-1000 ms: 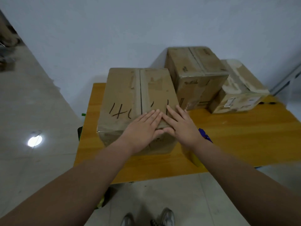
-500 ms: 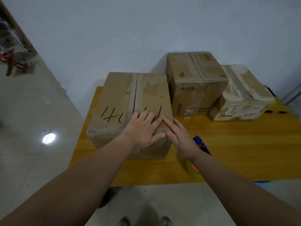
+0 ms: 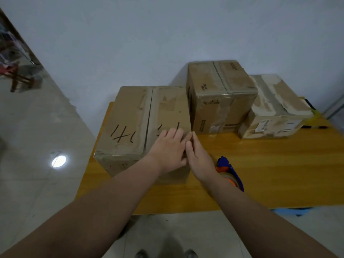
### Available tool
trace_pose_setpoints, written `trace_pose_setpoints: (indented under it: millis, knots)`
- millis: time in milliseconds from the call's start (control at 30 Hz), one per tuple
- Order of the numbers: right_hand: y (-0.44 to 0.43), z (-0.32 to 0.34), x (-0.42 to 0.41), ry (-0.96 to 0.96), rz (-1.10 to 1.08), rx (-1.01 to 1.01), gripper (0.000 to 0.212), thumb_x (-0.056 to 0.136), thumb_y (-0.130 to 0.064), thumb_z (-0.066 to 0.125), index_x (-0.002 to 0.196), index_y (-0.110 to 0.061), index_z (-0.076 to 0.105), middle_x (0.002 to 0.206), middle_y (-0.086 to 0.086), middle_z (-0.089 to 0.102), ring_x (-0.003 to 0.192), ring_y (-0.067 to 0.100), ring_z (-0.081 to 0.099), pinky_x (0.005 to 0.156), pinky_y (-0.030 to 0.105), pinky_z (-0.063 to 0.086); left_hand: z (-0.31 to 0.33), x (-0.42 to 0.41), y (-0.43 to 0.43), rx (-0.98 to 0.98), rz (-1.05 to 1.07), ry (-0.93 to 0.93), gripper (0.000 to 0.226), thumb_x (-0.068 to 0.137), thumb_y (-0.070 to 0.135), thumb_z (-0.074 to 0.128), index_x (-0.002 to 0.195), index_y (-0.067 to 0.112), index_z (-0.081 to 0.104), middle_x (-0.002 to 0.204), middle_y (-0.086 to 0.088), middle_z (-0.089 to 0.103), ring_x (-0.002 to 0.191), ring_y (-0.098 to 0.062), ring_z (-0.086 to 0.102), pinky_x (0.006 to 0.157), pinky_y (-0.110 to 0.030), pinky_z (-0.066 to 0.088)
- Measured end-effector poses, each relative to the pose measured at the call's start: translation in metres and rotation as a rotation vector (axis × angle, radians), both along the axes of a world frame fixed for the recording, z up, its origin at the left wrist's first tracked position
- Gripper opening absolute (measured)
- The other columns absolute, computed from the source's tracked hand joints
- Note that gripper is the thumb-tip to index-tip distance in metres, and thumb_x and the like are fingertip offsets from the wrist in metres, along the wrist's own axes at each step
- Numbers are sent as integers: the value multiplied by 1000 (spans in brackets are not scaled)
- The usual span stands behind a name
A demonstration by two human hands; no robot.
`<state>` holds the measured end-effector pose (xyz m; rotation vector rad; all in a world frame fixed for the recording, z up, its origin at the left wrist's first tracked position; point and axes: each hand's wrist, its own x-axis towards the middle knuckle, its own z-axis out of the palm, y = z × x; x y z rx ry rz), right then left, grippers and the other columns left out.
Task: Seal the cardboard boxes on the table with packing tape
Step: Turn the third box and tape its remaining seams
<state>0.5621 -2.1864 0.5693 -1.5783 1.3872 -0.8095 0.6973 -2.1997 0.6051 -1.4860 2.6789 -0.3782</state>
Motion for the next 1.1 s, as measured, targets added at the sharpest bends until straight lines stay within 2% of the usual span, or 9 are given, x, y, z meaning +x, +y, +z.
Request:
trace_pose_setpoints:
  millis: [133,200,267,333,467,667,867,967,1100]
  knots:
    - [4,-10,8,-223,-42,27,38,104,-34,32,142,-33,33,142,-12,44,123,-13,41,106,15,35,-10,3,1,-18,40,40,68,94,52,31,149,12,20,137,-10,39,122,-27,38,103,-40,31]
    - [3,-16,9,-97,-106,21,40,103,-43,29,143,-39,33,142,-16,44,127,-5,40,115,32,26,-14,15,2,-8,13,51,73,93,59,30,149,12,20,145,-9,36,130,-26,34,107,-40,27]
    - [1,-23,12,142,-201,2,52,98,-54,20,147,-39,30,148,-15,39,138,8,30,118,50,1,-16,31,2,18,-20,32,77,92,63,24,150,13,15,154,-9,25,140,-25,23,114,-40,18]
    - [-1,-27,18,194,-287,-7,59,94,-57,13,149,-38,27,154,-11,31,144,12,19,116,53,-8,-17,50,3,76,-12,42,77,92,64,18,151,18,4,159,-8,8,146,-22,5,118,-39,6]
    - [5,-27,26,222,-382,-32,61,92,-56,8,148,-40,27,160,-7,12,147,12,4,116,54,-7,-17,95,7,113,67,50,79,84,67,2,150,23,-8,159,-5,-5,146,-19,-6,119,-39,-2]
    - [10,-23,35,172,-482,-28,63,96,-60,10,148,-34,32,160,-4,16,147,17,9,116,55,14,-23,163,12,85,132,9,82,78,70,-19,145,26,-5,158,-3,9,146,-20,7,115,-37,-4]
    - [9,11,101,-140,-984,339,75,99,-54,28,153,-16,-7,160,14,-11,145,38,8,115,51,21,-25,206,22,97,174,267,86,87,71,6,144,14,37,152,-9,32,142,-26,24,112,-38,13]
    - [19,19,155,-328,-960,478,88,96,-57,33,150,-6,-14,159,16,-10,145,37,12,114,49,27,-24,200,30,114,200,336,78,88,66,16,148,18,28,156,-2,22,145,-21,12,114,-33,6]
    - [30,16,202,-316,-830,453,94,96,-46,48,149,-5,-18,159,16,-7,143,37,17,115,47,27,-28,200,45,100,209,348,68,92,60,28,148,21,27,155,4,23,146,-19,11,117,-33,1]
